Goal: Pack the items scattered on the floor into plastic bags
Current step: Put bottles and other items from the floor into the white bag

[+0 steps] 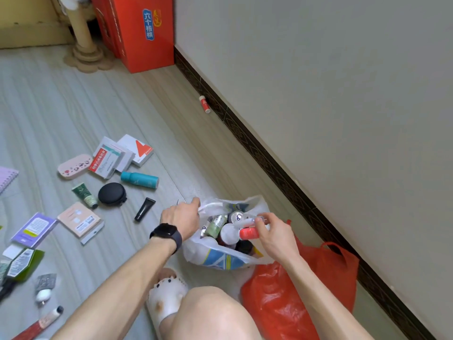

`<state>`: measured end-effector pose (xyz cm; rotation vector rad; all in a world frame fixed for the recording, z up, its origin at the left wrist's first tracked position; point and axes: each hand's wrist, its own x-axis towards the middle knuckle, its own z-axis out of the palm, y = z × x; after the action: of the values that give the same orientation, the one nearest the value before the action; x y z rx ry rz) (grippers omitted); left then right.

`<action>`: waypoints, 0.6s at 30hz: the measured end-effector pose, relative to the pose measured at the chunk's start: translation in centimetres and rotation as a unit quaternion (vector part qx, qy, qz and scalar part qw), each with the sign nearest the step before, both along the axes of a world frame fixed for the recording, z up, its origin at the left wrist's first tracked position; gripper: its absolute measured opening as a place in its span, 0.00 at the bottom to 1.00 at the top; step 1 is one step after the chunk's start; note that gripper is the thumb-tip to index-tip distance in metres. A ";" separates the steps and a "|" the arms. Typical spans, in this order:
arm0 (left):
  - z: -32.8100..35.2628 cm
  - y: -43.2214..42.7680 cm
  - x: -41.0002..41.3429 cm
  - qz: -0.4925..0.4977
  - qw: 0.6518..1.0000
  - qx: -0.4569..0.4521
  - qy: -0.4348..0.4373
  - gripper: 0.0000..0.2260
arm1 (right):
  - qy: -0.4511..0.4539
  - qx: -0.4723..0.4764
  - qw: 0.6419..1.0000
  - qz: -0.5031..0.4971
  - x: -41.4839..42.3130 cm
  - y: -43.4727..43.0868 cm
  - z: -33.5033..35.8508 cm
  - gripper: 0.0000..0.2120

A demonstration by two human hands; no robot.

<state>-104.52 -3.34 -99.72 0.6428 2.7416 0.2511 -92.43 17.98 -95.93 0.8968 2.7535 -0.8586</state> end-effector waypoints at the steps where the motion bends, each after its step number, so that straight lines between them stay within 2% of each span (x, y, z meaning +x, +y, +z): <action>1: 0.0 -1.1 -0.5 0.046 0.997 0.052 -0.019 0.11 | -0.015 0.003 1.000 0.011 -0.9 -0.6 -0.4 0.14; 6: 1.3 -3.5 -1.5 0.186 0.953 0.210 -0.112 0.16 | -0.092 0.007 0.994 0.058 -4.7 -3.3 -2.7 0.17; 9: 2.5 -2.9 -0.9 0.216 0.930 0.265 -0.135 0.19 | -0.094 -0.091 0.989 0.072 -4.9 -4.7 -4.2 0.18; 11: 3.3 -2.3 -0.4 0.215 0.916 0.305 -0.150 0.21 | -0.117 -0.112 0.982 0.096 -4.0 -5.0 -4.9 0.21; 12: 3.7 -2.0 -0.2 0.213 0.908 0.327 -0.150 0.22 | -0.129 -0.087 0.981 0.118 -3.4 -4.8 -5.3 0.23; 14: 4.7 -1.6 0.2 0.211 0.894 0.373 -0.130 0.24 | -0.143 0.033 0.974 0.171 -2.3 -3.2 -5.9 0.24; 16: 5.6 -1.2 0.5 0.232 0.864 0.431 -0.119 0.26 | -0.197 0.169 0.946 0.195 -1.0 -0.8 -5.8 0.26; 18: 6.1 -0.7 0.6 0.241 0.842 0.464 -0.135 0.26 | -0.252 0.251 0.916 0.184 0.2 1.8 -4.9 0.28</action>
<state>-103.89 -4.08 -93.62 0.0547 2.3130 1.6970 -92.20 19.79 -100.82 0.5156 2.5550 0.1479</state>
